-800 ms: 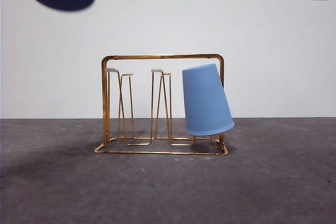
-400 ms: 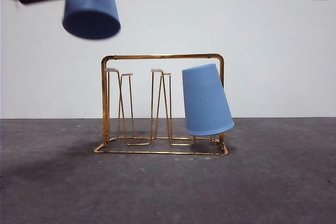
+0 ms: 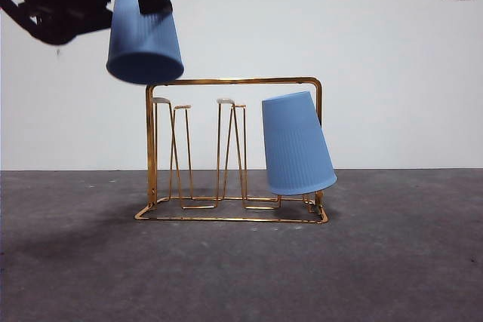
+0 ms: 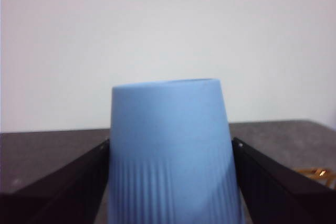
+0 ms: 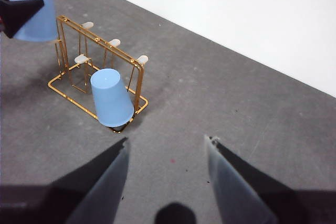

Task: Pick up cup 1,put cup 1 in the cup rack,pick up cup 2,put cup 2 in the cup rack

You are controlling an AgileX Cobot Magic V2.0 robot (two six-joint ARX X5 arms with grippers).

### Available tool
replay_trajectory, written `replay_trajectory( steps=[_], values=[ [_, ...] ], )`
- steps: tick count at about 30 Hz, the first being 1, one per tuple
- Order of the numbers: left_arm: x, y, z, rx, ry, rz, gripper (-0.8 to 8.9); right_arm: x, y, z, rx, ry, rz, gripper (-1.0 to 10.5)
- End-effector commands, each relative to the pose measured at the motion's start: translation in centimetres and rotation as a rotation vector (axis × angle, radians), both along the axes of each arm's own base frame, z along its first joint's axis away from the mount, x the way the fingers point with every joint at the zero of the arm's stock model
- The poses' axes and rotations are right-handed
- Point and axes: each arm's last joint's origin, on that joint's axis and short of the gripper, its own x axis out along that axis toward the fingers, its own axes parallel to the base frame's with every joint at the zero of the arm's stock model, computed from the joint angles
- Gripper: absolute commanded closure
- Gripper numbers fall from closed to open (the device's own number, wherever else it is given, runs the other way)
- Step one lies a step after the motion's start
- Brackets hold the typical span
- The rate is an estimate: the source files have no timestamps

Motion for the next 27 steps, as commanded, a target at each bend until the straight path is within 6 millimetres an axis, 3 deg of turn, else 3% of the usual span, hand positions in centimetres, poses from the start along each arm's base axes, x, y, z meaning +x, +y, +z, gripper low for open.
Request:
replay_trajectory(
  steps=[1, 20, 27],
  values=[
    [0.3, -0.2, -0.8, 0.036, 0.005, 0.014, 8.2, 0.0, 0.0, 0.0, 0.022, 0.003, -0.013, 7.0],
    [2.3, -0.1, -3.4, 0.063, 0.024, 0.061, 8.2, -0.1, -0.1, -0.2, 0.016, 0.028, -0.021, 7.0],
    [3.0, -0.5, -5.6, 0.1, 0.095, 0.026, 8.2, -0.1, -0.1, -0.2, 0.016, 0.027, -0.022, 7.0]
  ],
)
